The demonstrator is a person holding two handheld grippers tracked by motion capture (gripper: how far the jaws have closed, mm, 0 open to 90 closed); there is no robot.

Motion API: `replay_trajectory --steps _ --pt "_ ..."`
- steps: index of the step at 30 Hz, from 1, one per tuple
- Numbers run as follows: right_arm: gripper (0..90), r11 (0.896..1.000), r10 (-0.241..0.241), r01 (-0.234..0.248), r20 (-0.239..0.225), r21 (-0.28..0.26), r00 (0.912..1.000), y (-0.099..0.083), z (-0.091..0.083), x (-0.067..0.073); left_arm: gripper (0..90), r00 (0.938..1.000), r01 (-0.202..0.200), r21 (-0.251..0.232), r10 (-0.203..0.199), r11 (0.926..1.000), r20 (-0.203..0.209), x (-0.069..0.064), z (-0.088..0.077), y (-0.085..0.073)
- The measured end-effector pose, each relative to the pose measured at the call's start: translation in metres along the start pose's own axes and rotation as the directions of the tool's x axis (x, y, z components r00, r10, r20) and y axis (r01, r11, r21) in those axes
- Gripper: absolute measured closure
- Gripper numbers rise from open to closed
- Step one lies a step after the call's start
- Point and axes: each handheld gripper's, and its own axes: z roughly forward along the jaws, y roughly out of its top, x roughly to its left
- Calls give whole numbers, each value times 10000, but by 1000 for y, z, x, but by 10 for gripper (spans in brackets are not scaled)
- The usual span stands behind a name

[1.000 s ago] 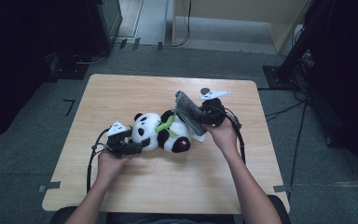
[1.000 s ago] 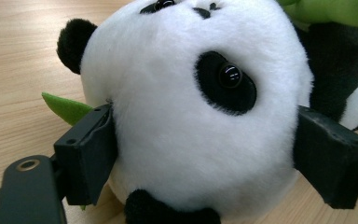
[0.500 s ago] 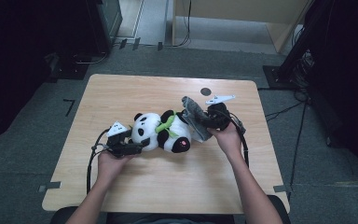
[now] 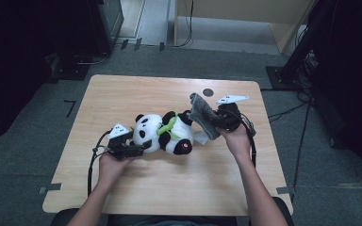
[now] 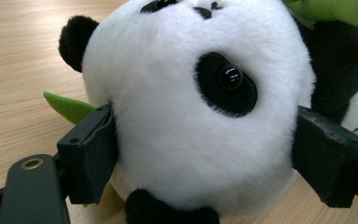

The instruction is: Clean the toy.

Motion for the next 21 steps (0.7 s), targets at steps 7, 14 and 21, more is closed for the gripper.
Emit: replay_trajectory --steps 7,14,21 --pt "724 9980 -360 328 -608 -542 9975 30 0 19 155 10000 6 -42 -6 10000 -42 -1 0 0" --pt "717 9980 -619 624 -921 35 9938 36 28 32 171 9999 -101 60 102 9999 -105 -2 0 -1" --pt "689 9978 -602 620 -698 243 9957 30 37 27 173 9999 -45 70 46 10000 -166 -2 0 0"
